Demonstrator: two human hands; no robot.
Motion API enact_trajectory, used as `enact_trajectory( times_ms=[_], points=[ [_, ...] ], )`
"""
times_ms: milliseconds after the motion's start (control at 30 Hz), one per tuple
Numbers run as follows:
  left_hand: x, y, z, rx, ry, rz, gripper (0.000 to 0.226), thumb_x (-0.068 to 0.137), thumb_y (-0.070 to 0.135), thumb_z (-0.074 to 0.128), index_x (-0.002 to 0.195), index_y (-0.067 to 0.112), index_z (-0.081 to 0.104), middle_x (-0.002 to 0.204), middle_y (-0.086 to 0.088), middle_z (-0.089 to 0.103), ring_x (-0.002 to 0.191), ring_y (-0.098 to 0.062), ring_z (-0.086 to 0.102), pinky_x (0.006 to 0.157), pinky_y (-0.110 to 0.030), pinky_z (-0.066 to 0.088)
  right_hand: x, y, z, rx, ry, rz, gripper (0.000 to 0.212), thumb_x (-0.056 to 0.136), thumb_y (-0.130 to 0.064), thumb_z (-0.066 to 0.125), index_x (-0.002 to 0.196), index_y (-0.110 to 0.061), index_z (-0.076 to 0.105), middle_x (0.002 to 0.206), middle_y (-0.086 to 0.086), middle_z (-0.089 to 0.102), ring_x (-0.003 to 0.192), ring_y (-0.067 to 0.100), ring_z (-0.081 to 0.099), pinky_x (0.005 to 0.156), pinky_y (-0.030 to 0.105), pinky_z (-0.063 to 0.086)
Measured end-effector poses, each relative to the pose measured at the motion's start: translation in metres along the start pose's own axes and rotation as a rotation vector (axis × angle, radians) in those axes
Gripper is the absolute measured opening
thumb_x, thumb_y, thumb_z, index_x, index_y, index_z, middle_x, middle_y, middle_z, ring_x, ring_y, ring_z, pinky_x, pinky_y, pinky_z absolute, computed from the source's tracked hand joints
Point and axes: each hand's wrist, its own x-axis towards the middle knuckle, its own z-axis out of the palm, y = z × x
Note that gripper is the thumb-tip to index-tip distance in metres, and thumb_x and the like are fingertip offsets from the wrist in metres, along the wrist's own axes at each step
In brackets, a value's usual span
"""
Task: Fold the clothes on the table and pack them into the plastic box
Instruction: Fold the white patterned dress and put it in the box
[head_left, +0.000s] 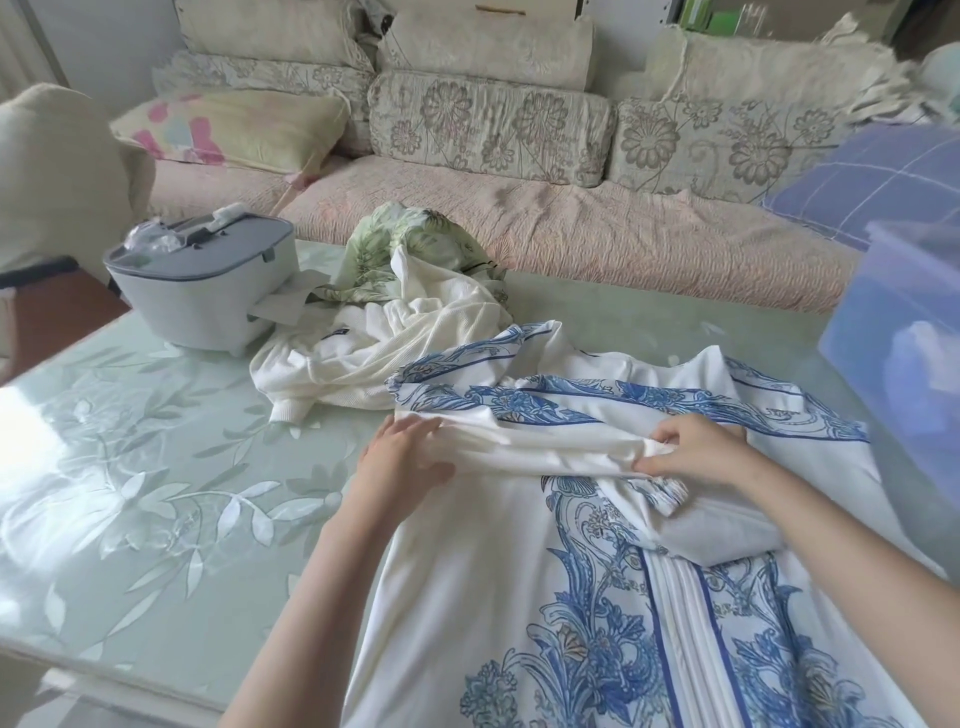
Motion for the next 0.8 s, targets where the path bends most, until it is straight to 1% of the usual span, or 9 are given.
enact_trajectory(
  times_ms=[100, 167, 233, 300, 367, 433, 600, 700, 800],
  points=[
    [0.000, 0.001, 0.003, 0.024, -0.050, -0.005, 0.078, 0.075, 0.026, 0.077, 0.143, 0.028, 0.038, 0.150, -0.001, 0.032, 0.145, -0.026, 0.016, 0.114, -0.042, 0.022, 0.003, 0.009, -0.006, 0.190, -0.041, -0.035, 0.036, 0.066, -0.046, 0.080, 0.080, -0.014, 0.068, 0.072, -0.003, 0.063, 0.084, 0.020, 0.059, 0.081, 0.034, 0.027],
    [0.000, 0.005, 0.006, 0.075, -0.081, -0.006, 0.080, 0.082, 0.024, 0.070, 0.148, 0.033, 0.024, 0.159, -0.002, 0.008, 0.147, -0.021, -0.001, 0.116, -0.044, 0.015, -0.001, 0.014, -0.017, 0.127, 0.167, -0.009, 0.030, 0.070, -0.045, 0.078, 0.067, -0.020, 0.062, 0.065, -0.003, 0.059, 0.082, 0.020, 0.055, 0.083, 0.033, 0.022],
    [0.000, 0.009, 0.008, 0.129, -0.097, 0.031, 0.080, 0.088, 0.020, 0.062, 0.149, 0.035, 0.014, 0.159, 0.001, -0.009, 0.146, -0.018, -0.012, 0.116, -0.048, 0.007, -0.006, 0.019, -0.026, -0.019, 0.412, -0.017, 0.026, 0.074, -0.040, 0.075, 0.061, -0.025, 0.058, 0.070, 0.001, 0.061, 0.094, 0.024, 0.051, 0.088, 0.030, 0.018],
    [-0.001, 0.012, 0.009, 0.136, -0.120, 0.059, 0.076, 0.090, 0.019, 0.059, 0.150, 0.035, 0.014, 0.159, 0.004, -0.011, 0.145, -0.015, -0.015, 0.116, -0.048, 0.002, -0.010, 0.028, -0.028, -0.143, 0.464, -0.040, 0.005, 0.079, -0.035, 0.071, 0.081, -0.031, 0.068, 0.101, 0.005, 0.064, 0.110, 0.026, 0.041, 0.095, 0.028, 0.013],
    [-0.002, 0.015, 0.012, 0.128, -0.135, 0.070, 0.072, 0.091, 0.022, 0.058, 0.149, 0.034, 0.018, 0.159, 0.004, -0.008, 0.145, -0.014, -0.017, 0.116, -0.047, 0.002, -0.013, 0.034, -0.022, -0.206, 0.275, 0.001, 0.050, 0.082, -0.039, 0.068, 0.129, -0.029, 0.055, 0.139, 0.002, 0.047, 0.127, 0.024, 0.031, 0.100, 0.026, 0.011],
    [-0.002, 0.018, 0.014, 0.119, -0.126, 0.079, 0.069, 0.092, 0.024, 0.057, 0.149, 0.032, 0.019, 0.159, 0.002, -0.007, 0.144, -0.015, -0.017, 0.116, -0.046, 0.004, -0.015, 0.029, -0.017, -0.106, 0.209, -0.053, 0.070, 0.082, -0.048, 0.066, 0.144, -0.031, 0.037, 0.151, -0.006, 0.031, 0.137, 0.021, 0.023, 0.103, 0.026, 0.011],
    [-0.001, 0.024, 0.016, 0.107, -0.135, 0.110, 0.068, 0.095, 0.026, 0.052, 0.151, 0.029, 0.014, 0.158, 0.002, -0.013, 0.145, -0.014, -0.013, 0.117, -0.049, 0.008, -0.015, -0.008, -0.005, 0.041, 0.159, -0.205, 0.060, 0.081, -0.057, 0.063, 0.134, -0.033, 0.050, 0.141, 0.000, 0.043, 0.132, 0.018, 0.027, 0.101, 0.026, 0.017],
    [0.000, 0.025, 0.017, 0.111, -0.151, 0.134, 0.073, 0.092, 0.031, 0.057, 0.151, 0.029, 0.015, 0.158, 0.004, -0.014, 0.145, -0.012, -0.012, 0.117, -0.047, 0.004, -0.008, -0.026, 0.006, -0.042, 0.169, -0.323, 0.057, 0.075, -0.058, 0.068, 0.126, -0.035, 0.056, 0.140, -0.011, 0.044, 0.132, 0.015, 0.027, 0.105, 0.027, 0.013],
    [0.003, 0.026, 0.017, 0.085, -0.179, 0.124, 0.069, 0.090, 0.043, 0.057, 0.149, 0.031, 0.023, 0.159, 0.006, -0.004, 0.146, -0.011, -0.007, 0.117, -0.045, 0.003, 0.004, -0.027, 0.015, 0.091, 0.224, -0.282, 0.024, 0.081, -0.044, 0.070, 0.098, -0.027, 0.070, 0.118, -0.003, 0.062, 0.118, 0.021, 0.045, 0.098, 0.031, 0.029]
  ],
)
